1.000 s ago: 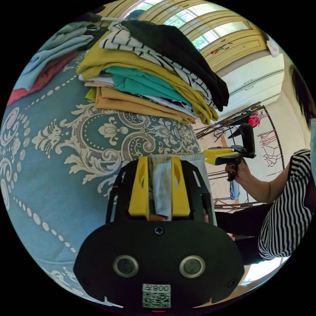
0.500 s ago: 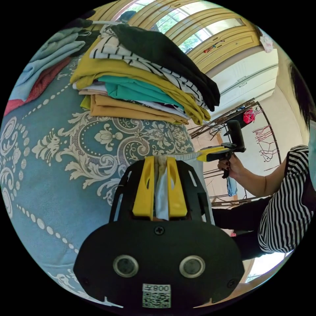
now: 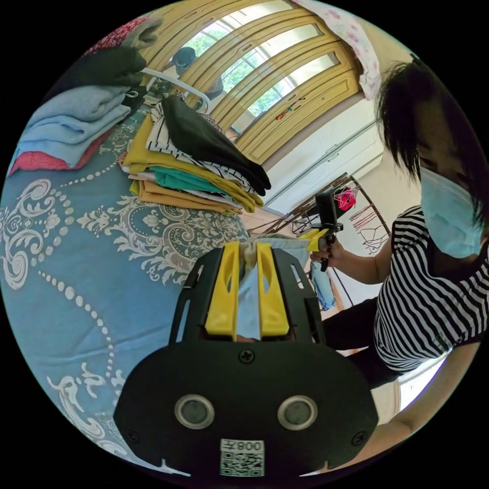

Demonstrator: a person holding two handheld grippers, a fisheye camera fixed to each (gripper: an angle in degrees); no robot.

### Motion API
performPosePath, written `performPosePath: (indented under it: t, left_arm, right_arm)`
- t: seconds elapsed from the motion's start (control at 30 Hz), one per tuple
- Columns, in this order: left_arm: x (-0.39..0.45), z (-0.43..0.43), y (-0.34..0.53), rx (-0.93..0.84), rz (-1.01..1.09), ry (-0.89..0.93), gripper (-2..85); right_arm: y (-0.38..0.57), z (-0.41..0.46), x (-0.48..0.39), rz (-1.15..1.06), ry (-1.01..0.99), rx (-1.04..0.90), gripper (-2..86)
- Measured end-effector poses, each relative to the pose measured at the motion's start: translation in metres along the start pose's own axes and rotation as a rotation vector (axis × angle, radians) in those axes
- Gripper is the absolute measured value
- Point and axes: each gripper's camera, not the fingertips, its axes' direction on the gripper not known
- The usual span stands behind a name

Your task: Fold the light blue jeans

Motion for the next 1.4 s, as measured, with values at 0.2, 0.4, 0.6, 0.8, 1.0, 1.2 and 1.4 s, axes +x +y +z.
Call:
performPosePath:
  t: [0.2,0.4,0.6,0.8,1.0,1.2,1.4]
  left_arm:
    - [0.026,-0.061,0.029,0.082,-0.018,0.018,5.5]
    - [0.051,-0.124,0.081,0.171,-0.113,0.024,5.6]
    - [0.081,-0.174,0.138,0.2,-0.234,0.0,5.1]
    - [0.109,-0.207,0.183,0.209,-0.353,-0.058,2.7]
    - [0.123,-0.234,0.22,0.353,-0.47,-0.072,1.3]
    - [0.135,-0.221,0.238,0.377,-0.616,-0.03,6.2]
    - [0.145,-0.212,0.249,0.541,-0.742,0.005,9.6]
  right_arm:
    - [-0.006,0.021,-0.028,-0.073,-0.169,-0.173,5.8]
    - [-0.007,0.062,-0.048,-0.095,-0.351,-0.337,5.6]
    - [0.004,0.117,-0.069,-0.117,-0.499,-0.546,5.7]
    - [0.022,0.168,-0.081,-0.128,-0.561,-0.714,5.8]
    - [0.046,0.21,-0.086,-0.101,-0.579,-0.854,5.5]
    - [0.06,0.233,-0.096,-0.119,-0.554,-0.919,5.4]
    - [0.046,0.222,-0.093,-0.043,-0.608,-0.85,5.5]
